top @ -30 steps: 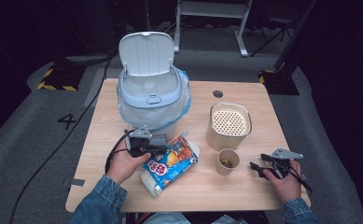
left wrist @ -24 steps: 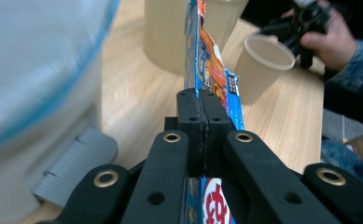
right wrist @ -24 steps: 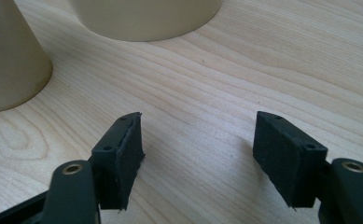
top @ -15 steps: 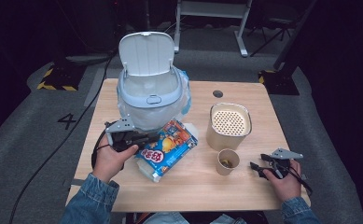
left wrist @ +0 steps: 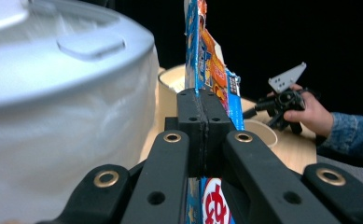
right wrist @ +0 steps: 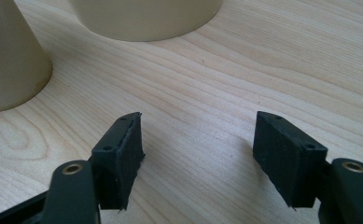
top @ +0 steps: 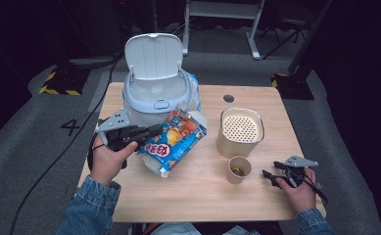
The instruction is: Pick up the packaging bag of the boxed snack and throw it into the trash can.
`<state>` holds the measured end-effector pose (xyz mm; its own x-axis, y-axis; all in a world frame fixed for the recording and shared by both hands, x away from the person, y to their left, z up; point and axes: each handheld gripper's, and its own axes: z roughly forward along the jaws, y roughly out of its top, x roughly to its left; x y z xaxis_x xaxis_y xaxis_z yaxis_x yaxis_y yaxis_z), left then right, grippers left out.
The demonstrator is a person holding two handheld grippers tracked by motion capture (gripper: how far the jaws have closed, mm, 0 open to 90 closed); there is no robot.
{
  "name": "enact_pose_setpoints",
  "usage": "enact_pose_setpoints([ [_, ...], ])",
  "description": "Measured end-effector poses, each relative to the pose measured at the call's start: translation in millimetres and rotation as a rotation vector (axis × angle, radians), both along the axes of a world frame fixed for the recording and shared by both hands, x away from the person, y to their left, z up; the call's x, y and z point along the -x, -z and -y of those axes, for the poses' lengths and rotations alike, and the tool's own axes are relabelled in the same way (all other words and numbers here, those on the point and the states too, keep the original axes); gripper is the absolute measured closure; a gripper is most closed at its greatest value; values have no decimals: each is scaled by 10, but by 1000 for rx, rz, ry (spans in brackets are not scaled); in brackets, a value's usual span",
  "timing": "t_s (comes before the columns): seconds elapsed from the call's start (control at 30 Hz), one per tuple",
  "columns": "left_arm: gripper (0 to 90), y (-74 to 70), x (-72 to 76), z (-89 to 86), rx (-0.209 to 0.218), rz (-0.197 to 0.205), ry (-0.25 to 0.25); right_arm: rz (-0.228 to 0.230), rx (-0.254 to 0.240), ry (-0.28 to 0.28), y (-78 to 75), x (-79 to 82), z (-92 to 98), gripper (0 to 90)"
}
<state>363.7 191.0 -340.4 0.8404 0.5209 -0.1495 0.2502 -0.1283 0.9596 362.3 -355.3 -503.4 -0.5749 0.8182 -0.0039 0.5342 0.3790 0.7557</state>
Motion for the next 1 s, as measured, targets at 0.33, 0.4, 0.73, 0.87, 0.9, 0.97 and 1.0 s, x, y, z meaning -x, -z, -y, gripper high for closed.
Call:
enact_pose_setpoints([
  [0.33, 894, -319, -26, -22, 21, 82, -32, 1, 1, 0, 0, 1, 0, 332],
  [0.4, 895, -375, -33, -28, 30, 94, -40, 1, 1, 1, 0, 1, -1, 333],
  [0.73, 895, -671, -85, -67, 97, 146, -86, 1, 1, 1, 0, 1, -1, 332],
  [0.87, 895, -780, -112, -80, 118, 167, -110, 1, 1, 1, 0, 1, -1, 332],
  [0.9, 895, -804, -121, -87, 122, 172, -116, 1, 1, 1, 0, 1, 0, 332],
  [0.97, 895, -847, -141, -98, 133, 184, -130, 1, 1, 1, 0, 1, -1, 332],
  [1.0, 895, -866, -152, -105, 139, 188, -137, 1, 1, 1, 0, 1, -1, 333],
])
